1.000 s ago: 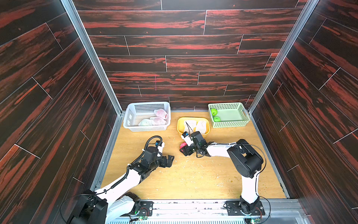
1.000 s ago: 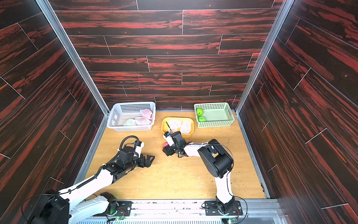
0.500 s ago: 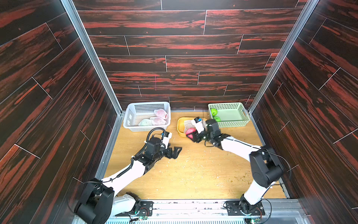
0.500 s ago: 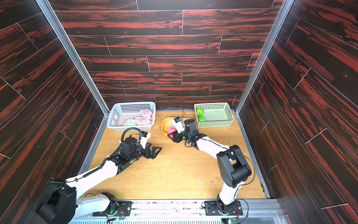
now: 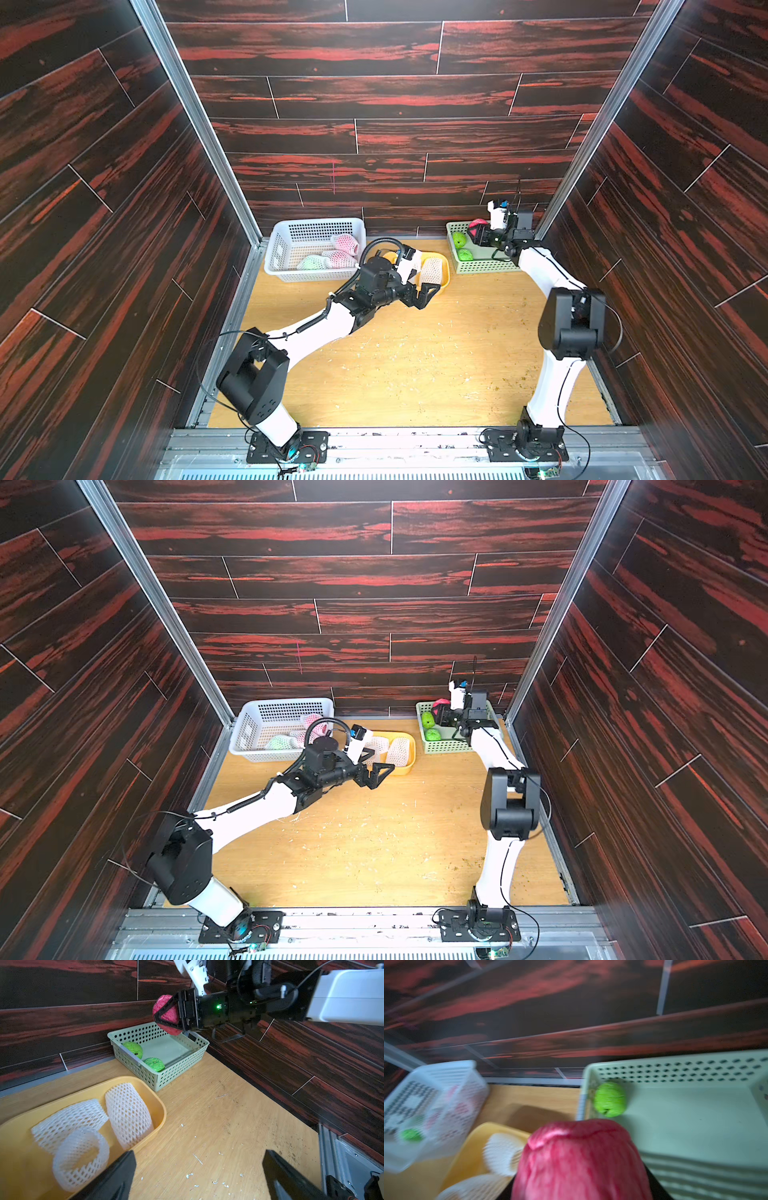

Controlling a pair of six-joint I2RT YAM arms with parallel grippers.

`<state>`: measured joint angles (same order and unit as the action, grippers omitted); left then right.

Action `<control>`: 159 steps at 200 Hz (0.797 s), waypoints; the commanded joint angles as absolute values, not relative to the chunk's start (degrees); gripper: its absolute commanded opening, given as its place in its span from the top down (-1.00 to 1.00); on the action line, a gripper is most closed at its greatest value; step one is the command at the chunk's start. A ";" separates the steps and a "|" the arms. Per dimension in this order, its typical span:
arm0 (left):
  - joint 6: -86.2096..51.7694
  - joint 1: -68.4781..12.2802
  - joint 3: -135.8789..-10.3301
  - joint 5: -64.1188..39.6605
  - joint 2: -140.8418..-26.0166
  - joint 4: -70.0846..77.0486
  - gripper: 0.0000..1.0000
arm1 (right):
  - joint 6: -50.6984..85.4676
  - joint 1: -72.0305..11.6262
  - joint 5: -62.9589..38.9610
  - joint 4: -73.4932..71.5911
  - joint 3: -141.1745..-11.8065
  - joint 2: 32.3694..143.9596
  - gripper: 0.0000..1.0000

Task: Remove foam nets from apples
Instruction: Place the apple in the basket.

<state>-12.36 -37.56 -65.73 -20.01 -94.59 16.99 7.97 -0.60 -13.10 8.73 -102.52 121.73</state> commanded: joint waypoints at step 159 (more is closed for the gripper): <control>-11.64 -34.97 -63.09 -11.05 -91.26 12.34 -0.99 | 10.38 1.65 -14.55 26.94 -148.53 157.53 -0.54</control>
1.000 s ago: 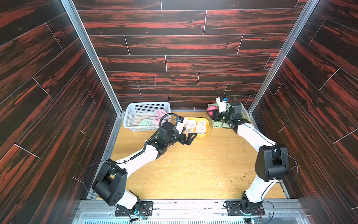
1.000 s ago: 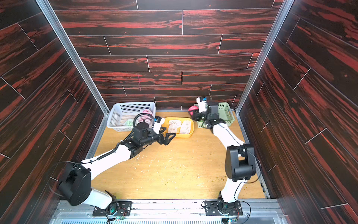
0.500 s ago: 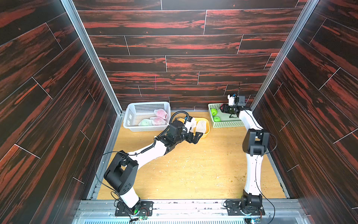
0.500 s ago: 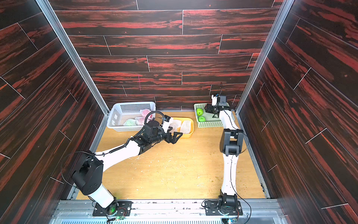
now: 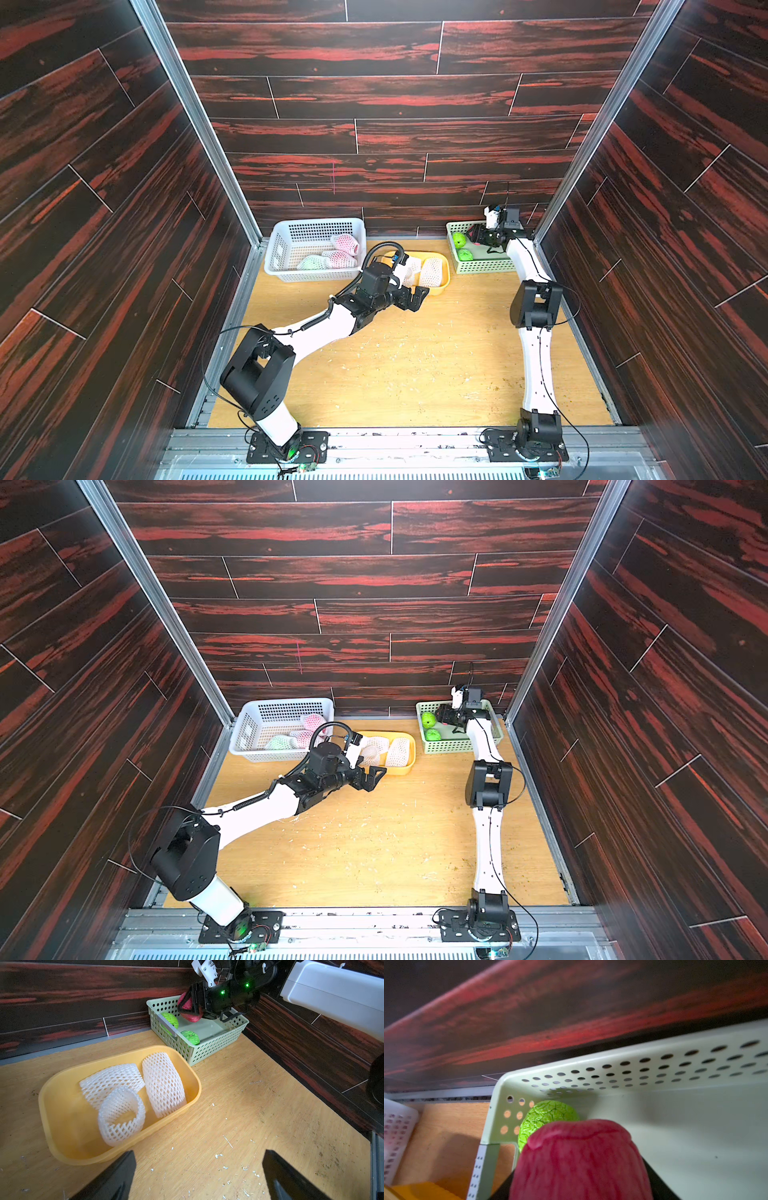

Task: Remove foam nets from apples
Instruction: Place the apple in the basket.

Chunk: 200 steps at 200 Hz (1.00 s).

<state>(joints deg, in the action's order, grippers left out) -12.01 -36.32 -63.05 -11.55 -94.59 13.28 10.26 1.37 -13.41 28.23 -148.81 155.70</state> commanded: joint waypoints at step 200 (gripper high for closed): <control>-15.24 -10.52 -93.61 6.27 -99.94 -28.66 -0.99 | 12.55 -6.43 -29.33 15.21 -107.80 100.98 -0.85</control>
